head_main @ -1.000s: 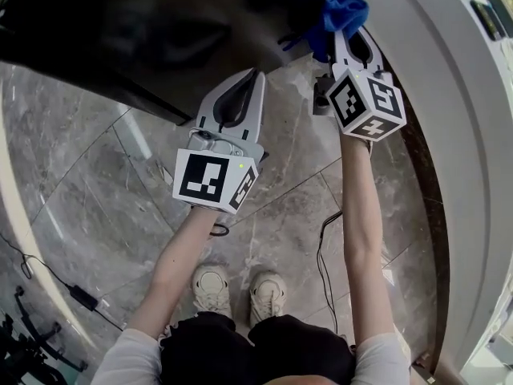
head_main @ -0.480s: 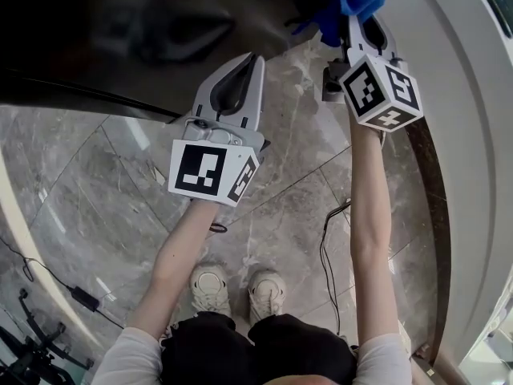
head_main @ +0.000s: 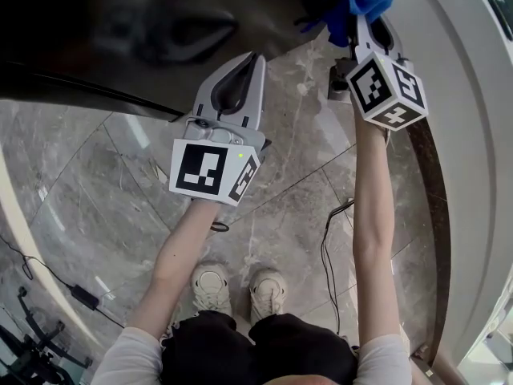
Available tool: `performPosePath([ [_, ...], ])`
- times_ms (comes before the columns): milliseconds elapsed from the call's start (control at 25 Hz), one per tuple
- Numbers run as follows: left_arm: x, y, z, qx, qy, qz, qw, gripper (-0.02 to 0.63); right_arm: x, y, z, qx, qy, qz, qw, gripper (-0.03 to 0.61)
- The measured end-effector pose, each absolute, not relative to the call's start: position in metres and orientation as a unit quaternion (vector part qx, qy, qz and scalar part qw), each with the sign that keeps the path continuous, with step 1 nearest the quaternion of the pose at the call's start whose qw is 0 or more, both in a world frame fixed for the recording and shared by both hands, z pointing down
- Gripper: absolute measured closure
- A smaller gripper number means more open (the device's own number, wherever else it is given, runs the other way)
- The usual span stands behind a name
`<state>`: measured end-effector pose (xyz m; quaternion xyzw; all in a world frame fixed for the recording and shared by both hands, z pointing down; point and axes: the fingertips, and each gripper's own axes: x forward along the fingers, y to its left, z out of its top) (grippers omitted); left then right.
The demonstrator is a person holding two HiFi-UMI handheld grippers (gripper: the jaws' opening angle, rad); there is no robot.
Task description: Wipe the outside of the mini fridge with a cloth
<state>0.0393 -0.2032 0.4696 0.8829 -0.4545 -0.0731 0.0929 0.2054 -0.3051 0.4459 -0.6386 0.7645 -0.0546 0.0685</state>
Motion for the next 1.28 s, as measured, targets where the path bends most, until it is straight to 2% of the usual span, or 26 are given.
performPosePath([
  [320,0.022,-0.185,0.461,0.875,-0.47,-0.075,0.089,0.609,0.188,-0.274,0.443,-0.628,0.771,-0.07,0.08,0.499],
  [680,-0.051,-0.126,0.474,0.832,-0.543,-0.066,0.089,0.609,0.05,-0.184,0.483,-0.523,0.835,-0.145,0.087,0.499],
  [840,-0.096,-0.1,0.479,0.809,-0.578,-0.067,0.082,0.609,-0.009,-0.157,0.496,-0.471,0.867,-0.151,0.067,0.499],
  [1280,-0.153,-0.099,0.497,0.782,-0.614,-0.055,0.094,0.609,-0.098,-0.138,0.525,-0.402,0.899,-0.166,0.047,0.499],
])
